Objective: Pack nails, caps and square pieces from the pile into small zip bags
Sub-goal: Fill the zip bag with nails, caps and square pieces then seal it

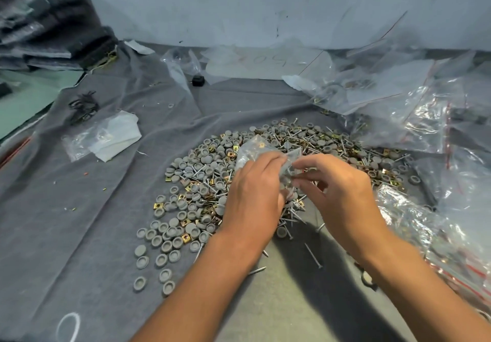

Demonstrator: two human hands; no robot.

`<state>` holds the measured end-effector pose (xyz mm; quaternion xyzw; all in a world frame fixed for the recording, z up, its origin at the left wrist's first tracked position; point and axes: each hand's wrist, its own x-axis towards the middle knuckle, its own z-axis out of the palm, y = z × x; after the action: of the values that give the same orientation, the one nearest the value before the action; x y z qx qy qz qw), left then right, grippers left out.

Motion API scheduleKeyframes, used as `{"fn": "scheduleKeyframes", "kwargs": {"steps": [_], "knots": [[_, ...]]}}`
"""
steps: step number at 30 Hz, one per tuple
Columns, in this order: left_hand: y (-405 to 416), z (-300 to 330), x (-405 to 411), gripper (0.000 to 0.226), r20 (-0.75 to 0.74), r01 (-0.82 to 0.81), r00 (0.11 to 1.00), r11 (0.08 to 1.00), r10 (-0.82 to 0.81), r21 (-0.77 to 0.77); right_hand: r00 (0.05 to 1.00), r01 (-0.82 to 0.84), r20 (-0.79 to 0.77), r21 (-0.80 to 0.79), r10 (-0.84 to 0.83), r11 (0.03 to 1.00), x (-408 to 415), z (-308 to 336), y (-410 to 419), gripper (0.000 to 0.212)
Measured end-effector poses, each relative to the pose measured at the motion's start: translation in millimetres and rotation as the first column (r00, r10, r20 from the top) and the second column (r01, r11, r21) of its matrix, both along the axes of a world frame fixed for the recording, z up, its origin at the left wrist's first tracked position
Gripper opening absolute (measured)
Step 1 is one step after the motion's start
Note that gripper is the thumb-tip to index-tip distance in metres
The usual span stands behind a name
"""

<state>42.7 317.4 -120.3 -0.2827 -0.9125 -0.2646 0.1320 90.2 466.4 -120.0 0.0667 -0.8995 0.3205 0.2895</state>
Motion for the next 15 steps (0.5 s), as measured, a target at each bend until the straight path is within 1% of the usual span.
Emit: {"fn": "scheduleKeyframes", "kwargs": {"steps": [2,5,6,8,10,11,13,14,15], "knots": [[-2.4,3.4,-0.6,0.063,0.002,-0.016,1.0,1.0,0.016,0.016,1.0,-0.009,0.013,-0.025,0.01,1.0,-0.2,-0.4,-0.9,0.026],[-13.5,12.5,-8.4,0.058,0.025,-0.081,0.997,0.993,0.079,0.08,1.0,0.013,0.016,0.017,-0.013,1.0,0.3,1.2,3.6,0.015],[-18.7,16.4,-12.1,0.056,0.031,-0.106,0.994,0.988,0.103,0.116,0.999,0.003,0.052,0.031,-0.005,1.0,0.8,0.3,4.6,0.012],[-28.4,24.8,-18.4,0.05,0.028,-0.159,0.987,0.966,0.157,0.205,0.976,-0.079,0.205,0.045,0.068,0.996,2.8,-3.5,2.0,0.012],[-36.7,34.2,-21.7,0.044,-0.036,-0.211,0.971,0.918,0.236,0.336,0.921,-0.196,0.359,0.099,0.148,0.976,5.4,-8.4,-7.1,0.012],[-41.2,39.2,-22.6,0.042,-0.088,-0.225,0.954,0.879,0.286,0.421,0.902,-0.235,0.398,0.128,0.167,0.964,6.5,-11.1,-11.8,0.014],[-52.1,47.7,-26.1,0.038,-0.232,-0.218,0.886,0.803,0.401,0.555,0.892,-0.26,0.417,0.155,0.175,0.953,8.0,-14.4,-19.0,0.016],[-58.3,50.1,-28.9,0.036,-0.298,-0.214,0.844,0.789,0.447,0.576,0.893,-0.264,0.415,0.17,0.174,0.949,8.4,-15.0,-21.8,0.016],[-63.6,50.8,-31.4,0.035,-0.333,-0.222,0.822,0.798,0.463,0.561,0.895,-0.271,0.411,0.189,0.175,0.944,8.9,-15.6,-24.5,0.015]]}}
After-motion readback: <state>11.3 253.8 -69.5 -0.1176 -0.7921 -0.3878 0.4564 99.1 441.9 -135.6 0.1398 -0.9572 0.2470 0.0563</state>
